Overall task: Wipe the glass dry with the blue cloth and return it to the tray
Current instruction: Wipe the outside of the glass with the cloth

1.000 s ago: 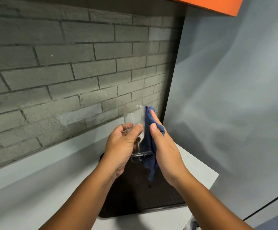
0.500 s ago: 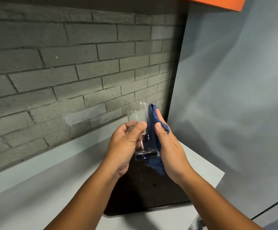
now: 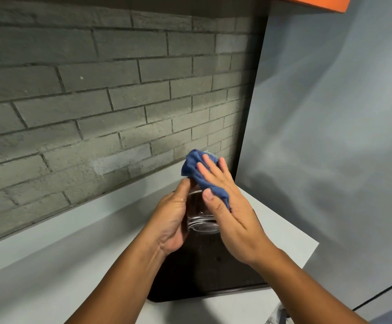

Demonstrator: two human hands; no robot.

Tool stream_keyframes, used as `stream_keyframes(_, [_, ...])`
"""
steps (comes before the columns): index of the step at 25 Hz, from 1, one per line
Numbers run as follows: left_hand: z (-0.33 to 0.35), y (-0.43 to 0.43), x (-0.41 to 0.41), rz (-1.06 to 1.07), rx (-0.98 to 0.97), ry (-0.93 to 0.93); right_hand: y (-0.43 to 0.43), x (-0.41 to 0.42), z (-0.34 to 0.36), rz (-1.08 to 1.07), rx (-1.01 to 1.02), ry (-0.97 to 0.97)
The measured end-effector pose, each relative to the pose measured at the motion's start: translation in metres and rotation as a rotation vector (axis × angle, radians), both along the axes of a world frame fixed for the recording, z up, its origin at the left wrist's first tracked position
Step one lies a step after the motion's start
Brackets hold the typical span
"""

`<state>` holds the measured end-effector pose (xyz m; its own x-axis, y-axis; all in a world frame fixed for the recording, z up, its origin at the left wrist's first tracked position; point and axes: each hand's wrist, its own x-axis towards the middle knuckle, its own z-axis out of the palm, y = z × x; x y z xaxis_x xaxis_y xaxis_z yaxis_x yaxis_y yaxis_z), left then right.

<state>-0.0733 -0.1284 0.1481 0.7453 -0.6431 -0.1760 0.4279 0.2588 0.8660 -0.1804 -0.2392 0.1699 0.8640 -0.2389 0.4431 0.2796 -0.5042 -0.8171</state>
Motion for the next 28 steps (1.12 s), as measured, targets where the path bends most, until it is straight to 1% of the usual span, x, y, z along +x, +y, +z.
stream_keyframes(1, [0.0, 0.002, 0.001, -0.015, 0.002, -0.006, -0.005, 0.003, 0.001, 0.002, 0.072, 0.004])
stream_keyframes(3, [0.0, 0.004, 0.001, -0.042, -0.008, -0.008, -0.012, 0.008, 0.009, 0.0, 0.323, 0.032])
stream_keyframes(4, [-0.001, 0.005, 0.0, -0.054, -0.026, -0.008, -0.011, 0.008, 0.009, -0.001, 0.347, 0.027])
stream_keyframes(5, [-0.003, 0.006, 0.001, -0.048, -0.047, -0.006, -0.006, 0.003, 0.009, 0.004, 0.259, -0.003])
stream_keyframes(7, [-0.006, 0.005, 0.003, 0.0, -0.069, -0.024, -0.002, -0.004, -0.002, 0.031, -0.004, -0.013])
stream_keyframes(8, [-0.007, 0.004, 0.004, 0.022, -0.079, -0.037, -0.004, -0.004, -0.008, 0.043, -0.046, -0.022])
stream_keyframes(9, [-0.007, 0.004, 0.006, 0.036, -0.081, -0.038, -0.007, -0.002, -0.01, 0.048, 0.005, -0.016])
stream_keyframes(12, [-0.008, 0.0, 0.003, 0.073, -0.038, -0.031, -0.011, 0.007, -0.005, 0.016, 0.389, 0.055])
stream_keyframes(13, [-0.009, -0.002, 0.002, 0.092, -0.017, -0.042, -0.01, 0.008, -0.006, 0.006, 0.442, 0.074])
stream_keyframes(15, [-0.01, -0.003, -0.001, 0.122, 0.053, -0.094, -0.008, 0.009, -0.014, -0.011, 0.435, 0.127])
stream_keyframes(19, [-0.007, 0.003, 0.0, 0.135, 0.185, -0.259, -0.014, 0.011, -0.012, 0.003, 0.404, 0.132])
stream_keyframes(22, [0.001, 0.001, 0.0, 0.139, 0.131, -0.21, -0.008, 0.011, -0.005, 0.005, 0.311, 0.1])
stream_keyframes(25, [0.005, -0.001, 0.003, 0.127, 0.054, -0.114, -0.001, 0.008, -0.014, 0.021, 0.018, 0.038])
stream_keyframes(26, [0.005, -0.001, 0.004, 0.117, 0.041, -0.095, -0.003, 0.009, -0.014, 0.027, -0.003, 0.029])
stream_keyframes(28, [0.006, -0.002, 0.004, 0.09, 0.052, -0.103, -0.005, 0.011, -0.005, -0.004, 0.157, 0.053])
